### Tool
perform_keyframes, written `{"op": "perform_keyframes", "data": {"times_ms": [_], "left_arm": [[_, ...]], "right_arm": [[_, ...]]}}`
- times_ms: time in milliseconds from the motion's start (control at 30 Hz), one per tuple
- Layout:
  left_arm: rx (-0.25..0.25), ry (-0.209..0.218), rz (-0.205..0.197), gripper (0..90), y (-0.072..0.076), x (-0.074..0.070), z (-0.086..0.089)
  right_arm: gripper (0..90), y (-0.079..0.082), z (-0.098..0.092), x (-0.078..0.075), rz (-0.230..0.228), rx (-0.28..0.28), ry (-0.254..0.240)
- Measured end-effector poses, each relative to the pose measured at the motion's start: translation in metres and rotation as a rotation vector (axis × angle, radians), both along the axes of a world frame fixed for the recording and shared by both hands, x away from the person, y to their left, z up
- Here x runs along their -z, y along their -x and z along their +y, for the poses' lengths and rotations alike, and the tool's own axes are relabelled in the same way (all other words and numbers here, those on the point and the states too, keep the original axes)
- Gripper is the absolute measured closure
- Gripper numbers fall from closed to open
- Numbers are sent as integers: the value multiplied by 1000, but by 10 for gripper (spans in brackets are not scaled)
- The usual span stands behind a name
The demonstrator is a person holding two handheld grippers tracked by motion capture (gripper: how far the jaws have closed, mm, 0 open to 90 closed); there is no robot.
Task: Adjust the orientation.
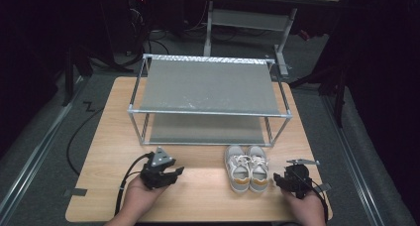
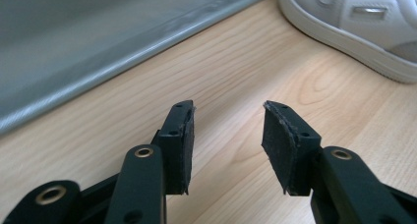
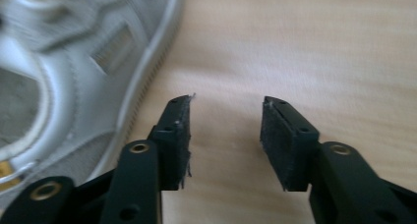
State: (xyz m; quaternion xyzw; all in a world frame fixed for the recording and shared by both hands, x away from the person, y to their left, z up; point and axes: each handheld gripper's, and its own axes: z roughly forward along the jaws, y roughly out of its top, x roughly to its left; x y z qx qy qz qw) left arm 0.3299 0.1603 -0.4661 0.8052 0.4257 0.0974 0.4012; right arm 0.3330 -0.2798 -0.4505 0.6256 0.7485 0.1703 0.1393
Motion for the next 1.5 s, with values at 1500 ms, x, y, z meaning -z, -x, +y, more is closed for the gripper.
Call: {"op": "perform_keyframes", "data": {"times_ms": [1500], "left_arm": [[9, 5, -19, 500, -2, 3, 15]], "right_arm": [[612, -65, 116, -82, 554, 28, 43]]}}
